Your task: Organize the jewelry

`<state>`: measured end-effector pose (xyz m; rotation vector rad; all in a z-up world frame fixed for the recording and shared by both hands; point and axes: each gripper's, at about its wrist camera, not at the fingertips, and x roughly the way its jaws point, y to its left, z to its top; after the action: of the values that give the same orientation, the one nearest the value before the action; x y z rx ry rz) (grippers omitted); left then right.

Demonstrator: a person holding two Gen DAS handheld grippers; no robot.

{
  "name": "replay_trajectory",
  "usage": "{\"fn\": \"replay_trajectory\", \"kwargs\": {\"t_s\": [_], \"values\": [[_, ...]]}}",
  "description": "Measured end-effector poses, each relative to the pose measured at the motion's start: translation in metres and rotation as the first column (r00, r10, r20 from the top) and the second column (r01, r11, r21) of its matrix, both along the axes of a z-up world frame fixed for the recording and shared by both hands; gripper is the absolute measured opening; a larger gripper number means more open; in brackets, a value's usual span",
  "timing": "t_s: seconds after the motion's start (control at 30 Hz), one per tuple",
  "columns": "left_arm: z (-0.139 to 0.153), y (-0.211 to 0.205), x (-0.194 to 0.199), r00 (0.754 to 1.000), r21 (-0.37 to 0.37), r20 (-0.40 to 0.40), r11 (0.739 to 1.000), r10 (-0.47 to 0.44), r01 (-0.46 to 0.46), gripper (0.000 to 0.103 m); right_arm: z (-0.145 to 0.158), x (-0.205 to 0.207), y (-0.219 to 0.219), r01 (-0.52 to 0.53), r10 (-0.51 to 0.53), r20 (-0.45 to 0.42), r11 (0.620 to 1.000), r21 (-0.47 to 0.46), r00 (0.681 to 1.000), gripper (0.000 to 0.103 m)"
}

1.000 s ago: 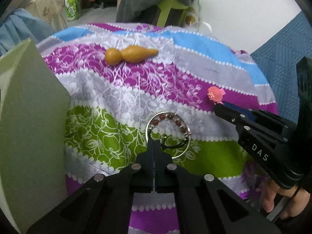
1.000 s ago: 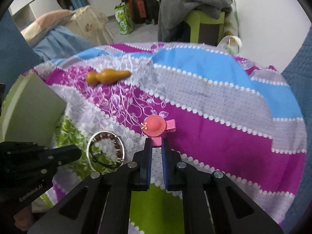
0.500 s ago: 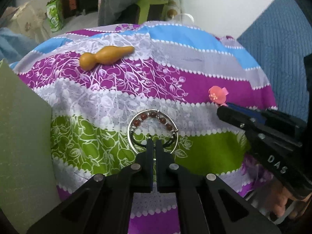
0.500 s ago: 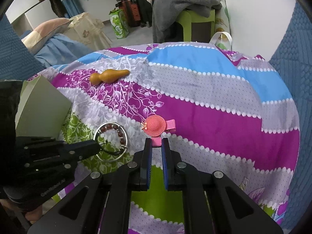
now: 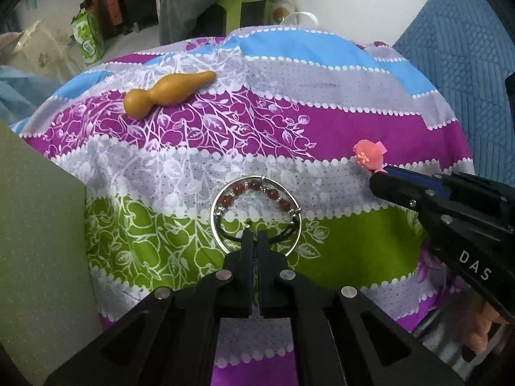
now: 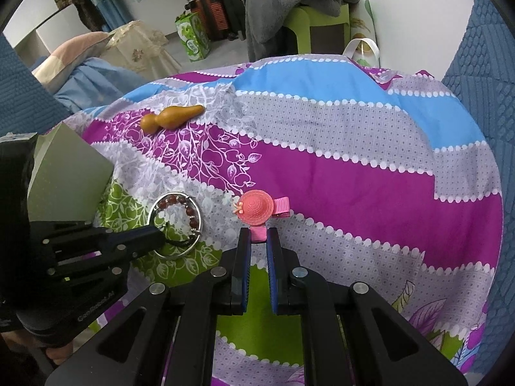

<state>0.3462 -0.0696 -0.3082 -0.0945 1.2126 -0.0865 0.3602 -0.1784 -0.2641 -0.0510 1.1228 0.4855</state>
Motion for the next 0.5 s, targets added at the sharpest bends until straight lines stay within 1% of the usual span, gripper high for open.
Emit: {"fn": "replay_trajectory", "kwargs": {"t_s": [0.07,0.13,0.2,0.23,0.27,0.3,0.37,0.4,0.5], "values": [[0.001,0.001,0.000,1.000,-0.013,0.003,1.000,0.006,-0.006,0.001,0.001,0.000,-0.001,0.006,-0.006,0.001,1.000,0.007,1.000,0.007],[0.001,0.002,0.002,1.000,0.004,0.003,1.000,0.013,-0.013,0.001,0.002,0.000,-0.001,0.008,-0.008,0.000,1.000,0.013,1.000,0.007],[-0.002,0.001,0.003,1.000,0.004,-0.012,1.000,0.009,-0.009,0.002,0.003,0.000,-0.003,0.015,-0.015,0.000,1.000,0.021,1.000,0.007],[-0.002,0.000,0.004,1.000,0.005,-0.014,1.000,0.008,-0.008,0.004,0.004,0.000,-0.003,0.017,-0.017,0.000,1.000,0.025,1.000,0.007],[-0.001,0.002,0.002,1.000,0.002,-0.009,1.000,0.006,-0.006,0.014,0.006,-0.001,-0.003,0.020,-0.020,0.002,0.999,0.029,1.000,0.007],[0.001,0.003,0.000,1.000,-0.001,-0.002,1.000,0.007,-0.007,0.035,0.007,-0.001,-0.004,0.023,-0.023,0.004,0.999,0.032,1.000,0.007],[0.006,0.004,-0.002,0.999,-0.007,0.018,1.000,0.026,-0.026,0.054,0.008,-0.001,-0.006,0.029,-0.029,0.007,0.999,0.038,1.000,0.007],[0.010,0.006,-0.003,0.999,-0.019,0.041,0.999,0.034,-0.033,0.054,0.009,-0.001,-0.007,0.032,-0.032,0.008,0.999,0.041,0.999,0.007],[0.014,0.011,-0.004,0.998,0.008,0.057,0.999,0.037,-0.037,0.054,0.012,-0.002,-0.010,0.040,-0.041,0.011,0.998,0.051,0.999,0.007]]}}
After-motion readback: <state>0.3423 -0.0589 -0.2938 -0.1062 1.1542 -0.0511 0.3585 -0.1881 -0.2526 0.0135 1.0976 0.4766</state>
